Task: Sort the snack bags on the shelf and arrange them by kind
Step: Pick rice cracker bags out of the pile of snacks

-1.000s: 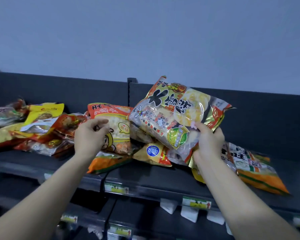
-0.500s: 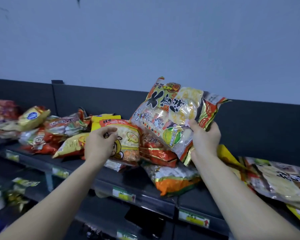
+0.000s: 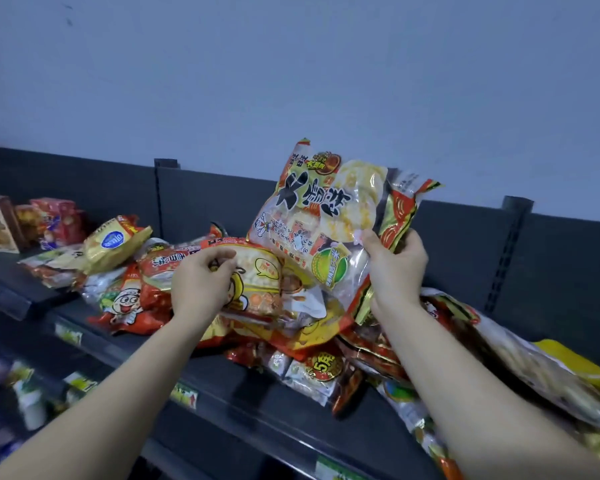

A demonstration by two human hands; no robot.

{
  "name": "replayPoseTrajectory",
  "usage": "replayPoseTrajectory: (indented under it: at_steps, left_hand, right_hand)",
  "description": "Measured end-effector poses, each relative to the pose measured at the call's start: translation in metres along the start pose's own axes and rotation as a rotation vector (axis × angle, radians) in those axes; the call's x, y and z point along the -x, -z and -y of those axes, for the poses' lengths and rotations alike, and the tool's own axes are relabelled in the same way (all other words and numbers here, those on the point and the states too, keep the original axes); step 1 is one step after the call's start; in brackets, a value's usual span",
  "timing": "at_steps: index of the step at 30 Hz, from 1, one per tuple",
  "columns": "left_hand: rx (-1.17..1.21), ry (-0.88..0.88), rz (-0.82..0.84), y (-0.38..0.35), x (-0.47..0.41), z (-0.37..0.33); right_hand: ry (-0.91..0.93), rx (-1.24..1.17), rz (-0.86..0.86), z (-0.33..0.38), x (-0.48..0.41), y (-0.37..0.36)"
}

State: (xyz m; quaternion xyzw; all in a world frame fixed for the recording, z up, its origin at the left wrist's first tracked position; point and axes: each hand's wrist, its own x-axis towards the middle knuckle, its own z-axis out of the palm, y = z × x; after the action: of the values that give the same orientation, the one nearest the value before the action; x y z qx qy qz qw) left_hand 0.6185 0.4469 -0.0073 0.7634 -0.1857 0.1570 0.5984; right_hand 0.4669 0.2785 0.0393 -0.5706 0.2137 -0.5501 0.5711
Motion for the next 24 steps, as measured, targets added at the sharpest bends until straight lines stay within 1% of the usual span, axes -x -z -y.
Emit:
replayPoseTrajectory:
  at_steps: [2, 6, 9, 14, 17, 18, 20, 22, 24]
  left_hand:
    - [-0.025, 0.015, -0.022, 0.0, -0.018, 0.009]
    - [-0.163, -0.013, -0.079, 0.004, -0.059, 0.029]
    - [-0.223, 0.004, -0.107, 0.008, -0.091, 0.046]
    - [-0.226, 0.024, -0.156, 0.015, -0.136, 0.075]
    - [-0.188, 0.08, -0.136, 0.021, -0.166, 0.094]
    - [-0.19, 0.108, -0.088, 0.023, -0.176, 0.101]
    - [-0.223, 0.149, 0.127, 0.029, -0.191, 0.115]
    - [-0.19, 0.191, 0.388, 0.036, -0.201, 0.125]
    - [-0.216, 0.212, 0.558, 0.043, -0.209, 0.131]
  right_hand:
    - [0.006, 0.029, 0.033, -0.012, -0.011, -0.022]
    - [0.002, 0.114, 0.08, -0.037, -0.03, -0.066]
    - [0.005, 0.168, 0.121, -0.051, -0.037, -0.093]
    - [0.018, 0.263, 0.218, -0.074, -0.04, -0.131]
    - [-0.046, 0.345, 0.29, -0.088, -0.04, -0.162]
    - [-0.071, 0.369, 0.316, -0.093, -0.04, -0.173]
    - [-0.092, 0.401, 0.32, -0.101, -0.038, -0.193]
    - [-0.062, 0.427, 0.251, -0.108, -0.035, -0.206]
    - [0.028, 0.483, 0.159, -0.112, -0.03, -0.214]
